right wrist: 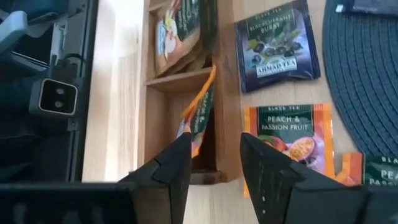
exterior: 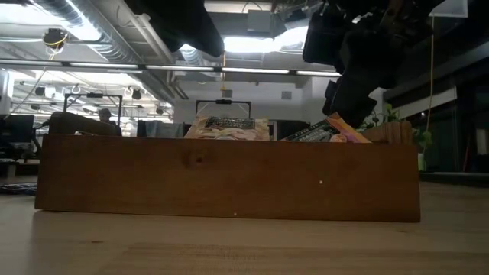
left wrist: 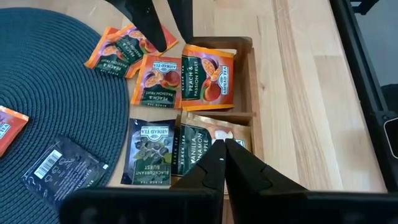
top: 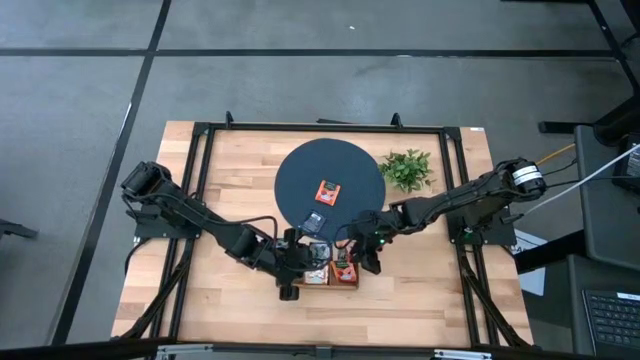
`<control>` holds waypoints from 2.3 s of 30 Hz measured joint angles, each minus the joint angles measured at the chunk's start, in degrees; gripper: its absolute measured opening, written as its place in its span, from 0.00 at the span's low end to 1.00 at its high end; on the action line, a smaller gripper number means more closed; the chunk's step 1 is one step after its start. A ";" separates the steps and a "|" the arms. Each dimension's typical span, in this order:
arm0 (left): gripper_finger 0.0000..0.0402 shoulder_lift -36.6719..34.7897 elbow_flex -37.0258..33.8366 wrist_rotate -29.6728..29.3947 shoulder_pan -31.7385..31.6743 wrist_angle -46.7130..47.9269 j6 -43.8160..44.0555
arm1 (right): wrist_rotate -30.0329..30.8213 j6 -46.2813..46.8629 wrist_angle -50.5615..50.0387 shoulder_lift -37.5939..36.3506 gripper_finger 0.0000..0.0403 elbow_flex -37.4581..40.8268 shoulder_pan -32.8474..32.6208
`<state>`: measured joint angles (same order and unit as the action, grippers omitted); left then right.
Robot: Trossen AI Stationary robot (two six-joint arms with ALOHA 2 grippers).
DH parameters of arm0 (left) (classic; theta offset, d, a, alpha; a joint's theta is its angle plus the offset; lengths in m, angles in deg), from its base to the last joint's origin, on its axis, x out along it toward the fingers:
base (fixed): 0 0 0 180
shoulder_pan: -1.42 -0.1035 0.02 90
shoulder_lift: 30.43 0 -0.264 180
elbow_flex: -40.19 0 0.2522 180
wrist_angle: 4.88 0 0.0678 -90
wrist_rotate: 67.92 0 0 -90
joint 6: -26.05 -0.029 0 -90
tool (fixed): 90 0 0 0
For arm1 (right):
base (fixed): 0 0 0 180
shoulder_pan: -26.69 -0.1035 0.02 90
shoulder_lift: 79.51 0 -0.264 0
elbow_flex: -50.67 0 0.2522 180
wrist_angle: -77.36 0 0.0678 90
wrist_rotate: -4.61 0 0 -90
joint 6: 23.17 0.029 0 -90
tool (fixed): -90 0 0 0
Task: Pick & Place Tea
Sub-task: Put the orange tea bag into the right section of the wooden organizer
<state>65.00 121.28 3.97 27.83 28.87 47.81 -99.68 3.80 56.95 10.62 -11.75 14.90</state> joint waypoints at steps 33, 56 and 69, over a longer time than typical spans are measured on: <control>0.01 0.00 0.01 -0.23 0.04 -0.01 -0.46 | 1.78 -0.46 6.42 3.92 0.02 0.02 -1.66; 0.01 0.00 0.00 -5.74 0.04 -0.19 2.46 | 18.49 -1.38 3.63 -3.19 0.01 0.04 -6.55; 0.02 0.00 0.00 -7.89 0.04 -0.50 3.01 | 30.25 2.56 3.84 -2.92 0.01 0.33 -12.56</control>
<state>65.00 121.28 -3.92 27.87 28.37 50.82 -69.43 6.36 60.79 7.71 -11.42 2.34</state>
